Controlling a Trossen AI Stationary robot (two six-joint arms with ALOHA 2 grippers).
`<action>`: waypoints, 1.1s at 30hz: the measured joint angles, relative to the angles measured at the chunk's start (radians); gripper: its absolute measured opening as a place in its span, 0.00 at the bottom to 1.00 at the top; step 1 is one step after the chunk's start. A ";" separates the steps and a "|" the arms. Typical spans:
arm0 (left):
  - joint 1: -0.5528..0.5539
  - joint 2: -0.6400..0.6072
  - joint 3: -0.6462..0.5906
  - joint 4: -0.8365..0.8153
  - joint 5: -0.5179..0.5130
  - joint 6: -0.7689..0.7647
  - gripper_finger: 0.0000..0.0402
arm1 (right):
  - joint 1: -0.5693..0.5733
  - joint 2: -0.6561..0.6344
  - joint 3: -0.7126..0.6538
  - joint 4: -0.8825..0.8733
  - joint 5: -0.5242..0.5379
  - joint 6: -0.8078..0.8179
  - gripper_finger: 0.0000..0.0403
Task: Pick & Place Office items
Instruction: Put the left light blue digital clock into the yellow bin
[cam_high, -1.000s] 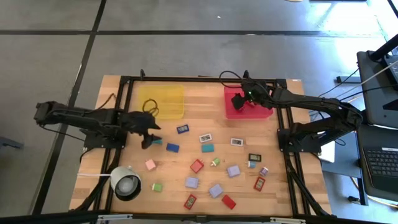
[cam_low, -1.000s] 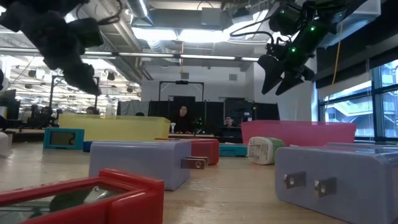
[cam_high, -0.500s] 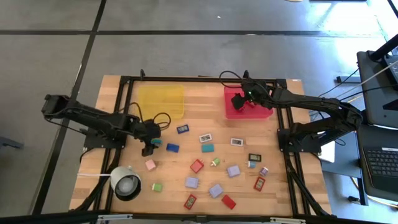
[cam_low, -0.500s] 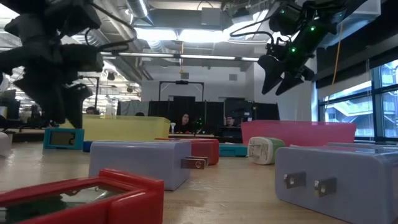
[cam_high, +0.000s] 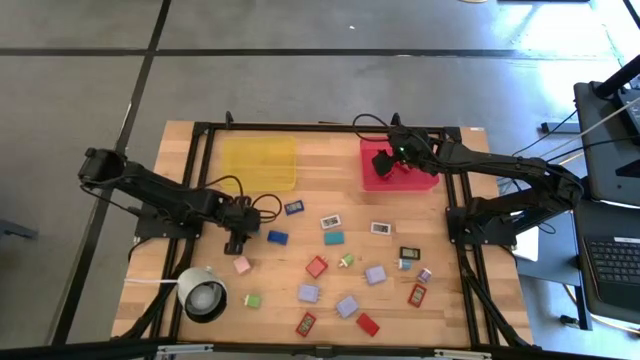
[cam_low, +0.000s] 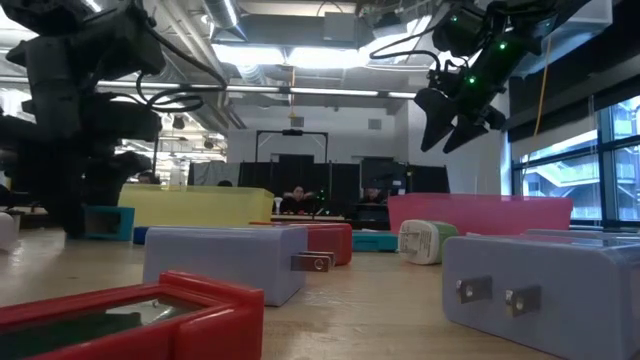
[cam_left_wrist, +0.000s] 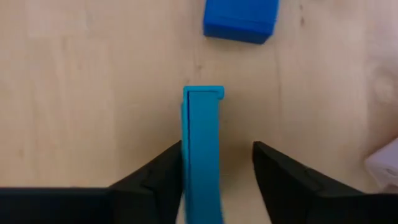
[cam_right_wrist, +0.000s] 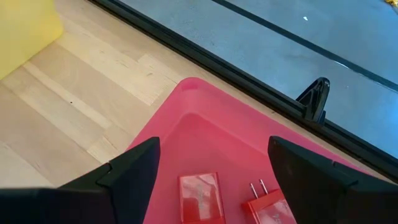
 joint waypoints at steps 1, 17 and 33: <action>0.000 0.000 0.000 0.000 0.009 0.000 0.37 | 0.000 0.000 0.000 0.000 0.000 0.000 0.75; 0.001 -0.075 0.000 0.169 0.031 0.045 0.15 | 0.000 0.000 0.000 0.000 0.000 -0.001 0.75; 0.344 -0.127 0.000 0.705 -0.460 0.346 0.15 | 0.000 0.000 0.000 0.000 0.000 -0.006 0.75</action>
